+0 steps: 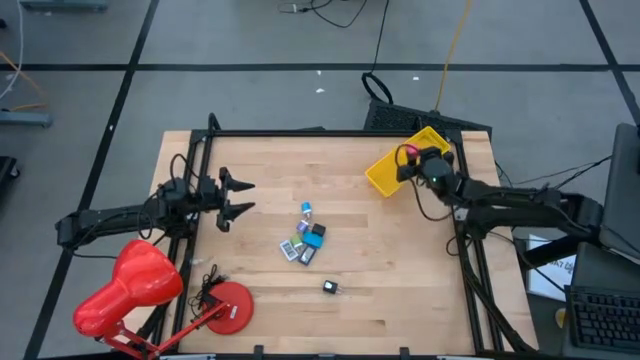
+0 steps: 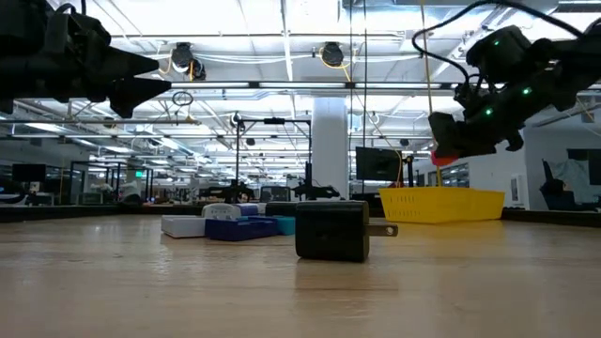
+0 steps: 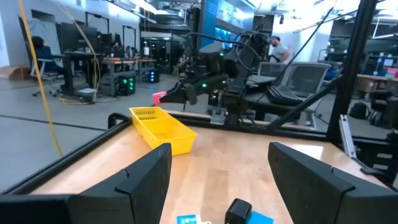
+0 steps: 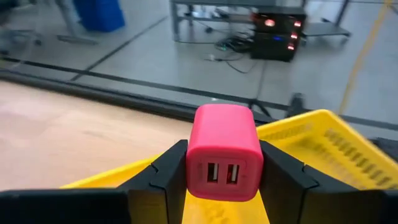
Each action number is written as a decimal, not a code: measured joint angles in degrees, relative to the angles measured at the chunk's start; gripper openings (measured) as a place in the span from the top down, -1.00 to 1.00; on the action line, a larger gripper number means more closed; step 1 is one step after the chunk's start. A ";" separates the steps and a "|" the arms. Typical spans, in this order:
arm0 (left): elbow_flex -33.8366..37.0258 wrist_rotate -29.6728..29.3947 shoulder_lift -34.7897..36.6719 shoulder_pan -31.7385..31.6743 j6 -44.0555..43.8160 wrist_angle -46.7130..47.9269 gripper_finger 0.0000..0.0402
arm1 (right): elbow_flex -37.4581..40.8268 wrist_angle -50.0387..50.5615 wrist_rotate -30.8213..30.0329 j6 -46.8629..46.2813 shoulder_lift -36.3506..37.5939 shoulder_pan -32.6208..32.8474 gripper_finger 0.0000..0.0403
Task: Pick & Place Office items
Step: Put the pink charger adapter into the top yellow basket, then put the dark blue charger adapter into the top yellow basket
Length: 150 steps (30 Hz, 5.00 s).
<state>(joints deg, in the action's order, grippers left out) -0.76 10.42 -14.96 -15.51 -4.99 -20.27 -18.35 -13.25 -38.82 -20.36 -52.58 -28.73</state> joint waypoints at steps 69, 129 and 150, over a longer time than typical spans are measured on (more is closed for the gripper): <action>-0.15 0.05 -0.02 0.02 0.72 0.70 -0.35 | 8.85 -13.50 5.63 6.05 -7.15 -18.88 -0.05; -0.13 0.04 -0.01 0.02 0.72 0.70 -0.35 | -9.99 25.87 36.98 22.76 28.14 35.47 -0.40; -0.09 0.04 0.00 0.00 0.71 0.68 -0.35 | 14.03 2.76 32.19 21.09 45.12 38.03 -0.40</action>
<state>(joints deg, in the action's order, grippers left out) -0.84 10.46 -14.96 -15.51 -4.28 -19.59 -4.32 -10.49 -6.63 0.73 -7.46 9.30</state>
